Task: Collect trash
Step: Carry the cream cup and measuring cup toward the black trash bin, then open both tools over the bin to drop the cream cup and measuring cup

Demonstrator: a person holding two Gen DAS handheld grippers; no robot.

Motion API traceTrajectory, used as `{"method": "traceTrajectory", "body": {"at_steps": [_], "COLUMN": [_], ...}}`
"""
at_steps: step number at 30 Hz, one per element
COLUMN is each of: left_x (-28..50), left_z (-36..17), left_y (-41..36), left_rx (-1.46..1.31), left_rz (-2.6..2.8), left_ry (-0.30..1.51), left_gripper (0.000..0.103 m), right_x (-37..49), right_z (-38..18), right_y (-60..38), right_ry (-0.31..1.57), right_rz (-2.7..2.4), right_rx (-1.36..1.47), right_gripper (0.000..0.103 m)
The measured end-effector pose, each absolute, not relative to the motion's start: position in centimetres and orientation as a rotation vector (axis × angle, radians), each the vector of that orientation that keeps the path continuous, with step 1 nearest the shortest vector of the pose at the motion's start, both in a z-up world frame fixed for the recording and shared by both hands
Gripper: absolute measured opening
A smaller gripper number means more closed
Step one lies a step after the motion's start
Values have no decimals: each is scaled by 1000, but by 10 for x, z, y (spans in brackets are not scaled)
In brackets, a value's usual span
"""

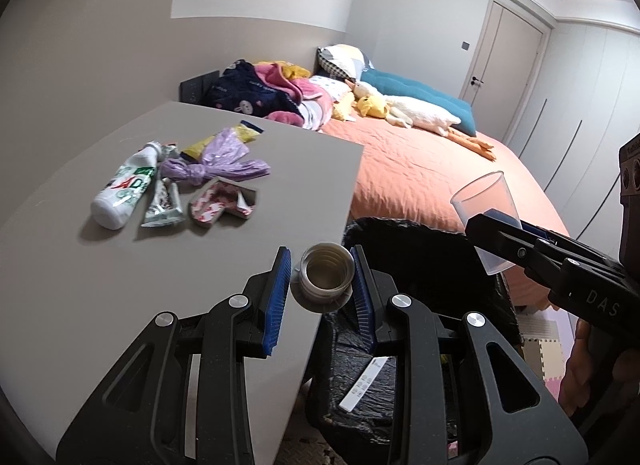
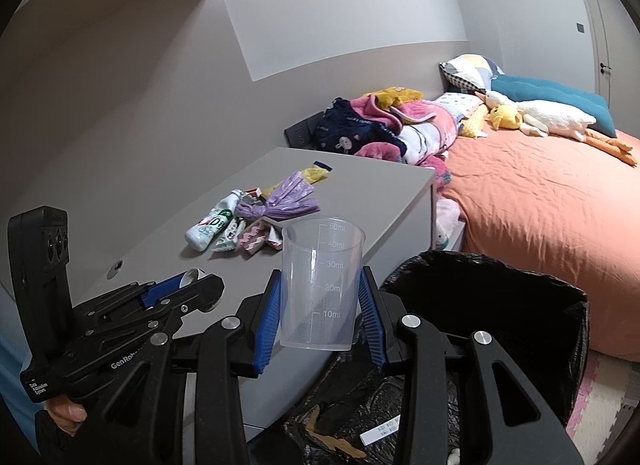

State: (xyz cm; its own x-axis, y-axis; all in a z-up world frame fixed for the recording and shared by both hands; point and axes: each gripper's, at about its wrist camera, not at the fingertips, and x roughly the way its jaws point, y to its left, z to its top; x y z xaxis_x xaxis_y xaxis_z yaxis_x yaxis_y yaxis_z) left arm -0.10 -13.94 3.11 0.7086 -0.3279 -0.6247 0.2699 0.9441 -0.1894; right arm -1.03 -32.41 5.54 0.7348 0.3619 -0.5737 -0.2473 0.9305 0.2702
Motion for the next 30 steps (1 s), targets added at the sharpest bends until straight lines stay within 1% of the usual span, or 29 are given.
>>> {"method": "traceTrajectory", "body": {"at_steps": [15,30], "left_x": [8,16], "left_z": [31,20], "left_y": [-195,-250], "left_rx": [-35,8], "left_rz": [-443,-566], "left_ry": [723,769], "left_gripper": [30,30], "right_x": [-19,-24], "right_z": [55,47], "right_y": [-381,-434], "right_ry": [652,658], "right_rz": [240,128], "right_rx": [228,276], "right_gripper": [39,39]}}
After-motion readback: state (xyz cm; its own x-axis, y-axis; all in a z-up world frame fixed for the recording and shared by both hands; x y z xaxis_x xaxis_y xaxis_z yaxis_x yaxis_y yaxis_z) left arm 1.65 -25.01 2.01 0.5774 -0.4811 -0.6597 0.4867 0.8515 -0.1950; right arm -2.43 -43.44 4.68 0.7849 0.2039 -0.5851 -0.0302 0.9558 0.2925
